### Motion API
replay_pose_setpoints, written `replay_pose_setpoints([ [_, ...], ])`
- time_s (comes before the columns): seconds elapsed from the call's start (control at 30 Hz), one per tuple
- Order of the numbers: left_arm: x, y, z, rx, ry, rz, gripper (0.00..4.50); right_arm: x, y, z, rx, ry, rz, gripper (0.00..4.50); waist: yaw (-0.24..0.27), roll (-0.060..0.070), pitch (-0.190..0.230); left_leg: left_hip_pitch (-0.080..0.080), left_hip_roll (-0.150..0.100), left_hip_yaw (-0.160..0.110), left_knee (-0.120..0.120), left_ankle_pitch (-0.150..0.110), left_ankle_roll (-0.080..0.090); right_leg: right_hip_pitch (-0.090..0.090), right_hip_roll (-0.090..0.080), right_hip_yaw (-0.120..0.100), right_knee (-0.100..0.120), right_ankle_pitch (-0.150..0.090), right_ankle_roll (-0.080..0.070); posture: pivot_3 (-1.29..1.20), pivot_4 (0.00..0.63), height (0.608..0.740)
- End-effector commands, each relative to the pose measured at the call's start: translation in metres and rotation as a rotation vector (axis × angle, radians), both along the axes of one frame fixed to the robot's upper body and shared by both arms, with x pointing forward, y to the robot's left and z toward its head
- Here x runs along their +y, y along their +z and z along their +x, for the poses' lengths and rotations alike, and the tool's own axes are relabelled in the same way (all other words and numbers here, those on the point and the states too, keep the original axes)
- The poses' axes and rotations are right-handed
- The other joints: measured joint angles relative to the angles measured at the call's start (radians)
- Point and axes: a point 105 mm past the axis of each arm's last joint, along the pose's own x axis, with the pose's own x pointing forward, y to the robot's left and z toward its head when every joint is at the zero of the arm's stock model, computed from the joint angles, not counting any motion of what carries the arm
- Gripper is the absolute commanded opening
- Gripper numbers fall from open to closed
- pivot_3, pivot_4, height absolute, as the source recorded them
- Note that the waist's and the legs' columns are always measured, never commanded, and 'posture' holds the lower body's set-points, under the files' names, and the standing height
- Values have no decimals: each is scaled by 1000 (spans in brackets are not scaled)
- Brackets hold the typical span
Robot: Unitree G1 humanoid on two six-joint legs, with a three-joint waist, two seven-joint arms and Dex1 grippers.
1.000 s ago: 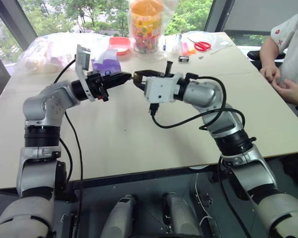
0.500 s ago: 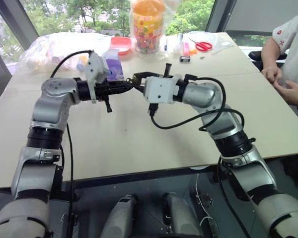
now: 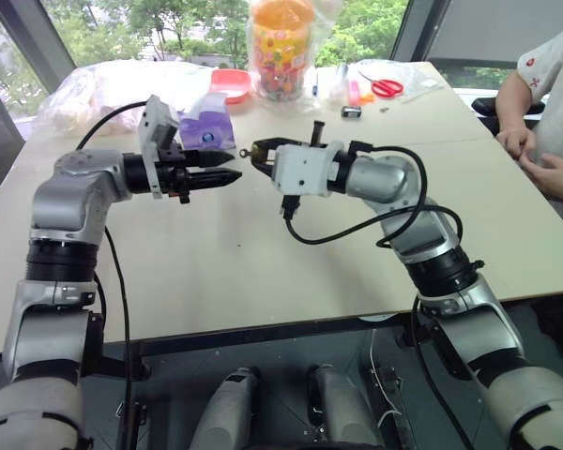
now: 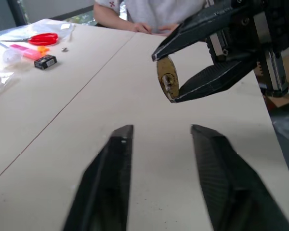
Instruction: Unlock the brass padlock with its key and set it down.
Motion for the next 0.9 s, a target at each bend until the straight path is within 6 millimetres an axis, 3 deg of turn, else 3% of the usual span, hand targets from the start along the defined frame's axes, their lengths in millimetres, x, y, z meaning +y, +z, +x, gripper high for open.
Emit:
replay_pose_setpoints([
  [0.03,-2,22,-2,-48,-7,-59,2213,3,19,-7,-80,23,17,730,5,0,0,0,0,0,0,0,0,0,0,0,0,0,0,0,150,740],
  [0.33,-10,24,-2,-41,-36,-98,2213,3,15,-7,-80,18,4,730,8,0,0,0,0,0,0,0,0,0,0,0,0,0,-2,0,150,740],
  [0.43,-12,25,-1,-41,-39,-105,1417,3,15,-7,-81,17,3,730,8,0,0,0,0,0,0,0,0,0,0,0,0,0,-1,0,150,740],
  [0.53,-13,25,0,-42,-46,-109,144,4,15,-7,-81,15,2,730,9,0,0,0,0,0,0,0,0,0,0,0,0,1,-1,0,150,740],
  [0.57,-14,25,-1,-41,-49,-103,43,4,15,-7,-81,15,2,730,9,0,0,0,0,0,0,0,0,0,0,0,0,1,-1,0,150,740],
  [0.73,-16,22,0,-67,-44,-69,43,3,14,-7,-79,13,-1,730,8,0,0,0,0,0,0,0,0,0,0,0,0,1,-1,0,150,740],
  [0.9,-19,17,5,-268,-7,95,43,4,11,-7,-66,17,-9,730,11,0,0,0,0,1,0,0,0,0,0,0,0,0,-2,0,150,740],
])
